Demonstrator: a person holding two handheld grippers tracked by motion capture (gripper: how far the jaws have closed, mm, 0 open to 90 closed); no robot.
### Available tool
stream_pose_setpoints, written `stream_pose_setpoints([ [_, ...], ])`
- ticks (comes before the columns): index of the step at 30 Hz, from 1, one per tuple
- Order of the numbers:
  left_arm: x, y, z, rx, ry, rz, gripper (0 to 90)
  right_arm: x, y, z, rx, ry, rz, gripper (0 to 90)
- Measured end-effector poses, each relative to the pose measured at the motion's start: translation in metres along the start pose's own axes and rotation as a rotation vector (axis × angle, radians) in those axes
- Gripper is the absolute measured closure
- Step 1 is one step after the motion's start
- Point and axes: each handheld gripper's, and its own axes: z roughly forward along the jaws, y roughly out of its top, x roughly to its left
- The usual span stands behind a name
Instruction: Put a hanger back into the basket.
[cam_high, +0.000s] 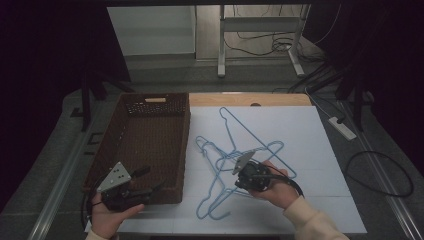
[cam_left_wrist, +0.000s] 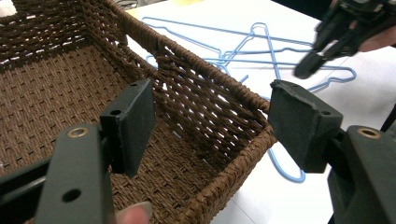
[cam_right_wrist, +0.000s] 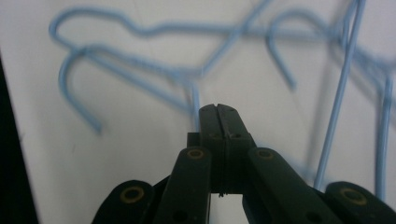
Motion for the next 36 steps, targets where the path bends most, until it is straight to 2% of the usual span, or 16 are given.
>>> stream_pose_setpoints([
  [4, 0.0, 0.0, -0.001, -0.004, 0.0, -0.001, 31.9, -0.002, 0.027, 0.021, 0.002, 0.027, -0.047, 90.0],
  [7, 0.001, 0.0, -0.001, -0.003, 0.0, -0.002, 31.9, -0.002, 0.045, 0.044, 0.062, 0.051, -0.075, 90.0],
  [8, 0.001, 0.0, -0.001, -0.003, 0.0, -0.002, 31.9, -0.002, 0.045, 0.044, 0.062, 0.051, -0.075, 90.0],
  [9, 0.001, 0.0, -0.001, -0.002, -0.002, 0.0, 31.9, -0.001, 0.05, 0.054, 0.096, 0.044, -0.1, 90.0],
  [10, 0.001, 0.0, 0.0, -0.001, -0.003, 0.0, 31.9, -0.001, 0.052, 0.056, 0.103, 0.041, -0.107, 90.0],
  [12, 0.001, 0.0, 0.0, -0.001, -0.004, 0.001, 31.9, -0.001, 0.054, 0.06, 0.113, 0.039, -0.106, 90.0],
  [13, 0.0, 0.0, 0.0, -0.002, -0.004, 0.001, 31.9, -0.002, 0.055, 0.063, 0.134, 0.018, -0.106, 90.0],
  [16, 0.0, 0.0, 0.0, -0.002, -0.005, 0.003, 31.9, -0.005, 0.054, 0.062, 0.134, -0.005, -0.092, 90.0],
  [17, 0.0, 0.0, 0.0, -0.002, -0.006, 0.002, 31.9, -0.008, 0.054, 0.061, 0.145, -0.037, -0.082, 90.0],
  [18, 0.0, 0.0, 0.0, -0.001, -0.007, 0.003, 31.9, -0.011, 0.052, 0.06, 0.153, -0.047, -0.075, 90.0],
  [23, -0.001, 0.0, 0.001, 0.002, -0.008, 0.006, 31.9, -0.02, 0.048, 0.059, 0.154, -0.07, -0.042, 90.0],
  [25, -0.001, 0.0, 0.001, 0.003, -0.008, 0.006, 31.9, -0.025, 0.047, 0.057, 0.168, -0.102, -0.027, 90.0],
  [27, -0.001, 0.0, 0.001, 0.003, -0.008, 0.006, 31.9, -0.027, 0.046, 0.057, 0.171, -0.101, -0.022, 90.0],
  [28, -0.001, 0.0, 0.001, 0.003, -0.008, 0.005, 31.9, -0.031, 0.044, 0.056, 0.175, -0.12, -0.004, 90.0],
  [33, -0.001, 0.0, 0.002, 0.004, -0.008, 0.005, 31.9, -0.043, 0.041, 0.054, 0.176, -0.139, 0.036, 90.0],
  [36, -0.001, 0.0, 0.002, 0.004, -0.008, 0.004, 31.8, -0.049, 0.038, 0.053, 0.171, -0.128, 0.049, 90.0],
])
